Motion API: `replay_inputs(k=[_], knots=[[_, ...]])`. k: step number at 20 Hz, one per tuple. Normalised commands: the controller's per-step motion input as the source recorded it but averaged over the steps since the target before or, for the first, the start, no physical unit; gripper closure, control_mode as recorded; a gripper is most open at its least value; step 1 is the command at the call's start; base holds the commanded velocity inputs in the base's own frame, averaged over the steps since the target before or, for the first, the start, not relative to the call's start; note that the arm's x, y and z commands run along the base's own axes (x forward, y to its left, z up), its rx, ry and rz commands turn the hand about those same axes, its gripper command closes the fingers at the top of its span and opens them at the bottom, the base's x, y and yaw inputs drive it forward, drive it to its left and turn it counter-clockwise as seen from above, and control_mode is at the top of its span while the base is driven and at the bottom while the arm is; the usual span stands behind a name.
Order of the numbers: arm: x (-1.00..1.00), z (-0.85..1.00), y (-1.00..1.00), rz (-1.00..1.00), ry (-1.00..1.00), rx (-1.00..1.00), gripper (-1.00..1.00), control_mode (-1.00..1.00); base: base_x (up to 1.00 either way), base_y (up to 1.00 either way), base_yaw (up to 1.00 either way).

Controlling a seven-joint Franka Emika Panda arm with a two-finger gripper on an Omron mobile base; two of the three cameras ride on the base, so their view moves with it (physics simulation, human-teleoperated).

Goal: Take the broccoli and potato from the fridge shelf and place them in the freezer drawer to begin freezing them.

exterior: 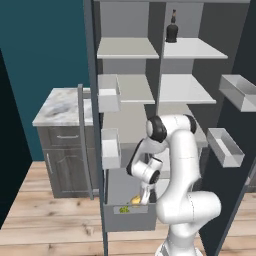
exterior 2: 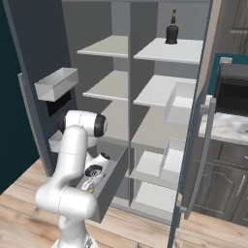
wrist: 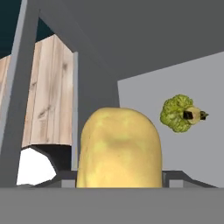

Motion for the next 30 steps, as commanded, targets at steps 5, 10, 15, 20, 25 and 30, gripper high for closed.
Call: replay_inputs(k=[5,10,15,20,25,30], knots=[[-0.01,-0.43,0.21,0.0,0.0,0.0,1.0,-1.0,0.0,0.0,0.0],[-0.01,-0.24,0.23,0.0,0.0,0.0,-1.0,-1.0,0.0,0.0,0.0],[-0.15,-0.06,0.11,0.0,-0.02,0.0,-1.0,-1.0,0.0,0.0,0.0],[-0.27,0.0,0.0,0.0,-0.09,0.0,-1.0,-1.0,0.0,0.0,0.0],[-0.27,0.34,-0.01,-0.01,-0.16,0.0,-1.0,-1.0,0.0,0.0,0.0],[-0.05,0.75,-0.17,-0.04,-0.15,0.0,-1.0,-1.0,0.0,0.0,0.0]])
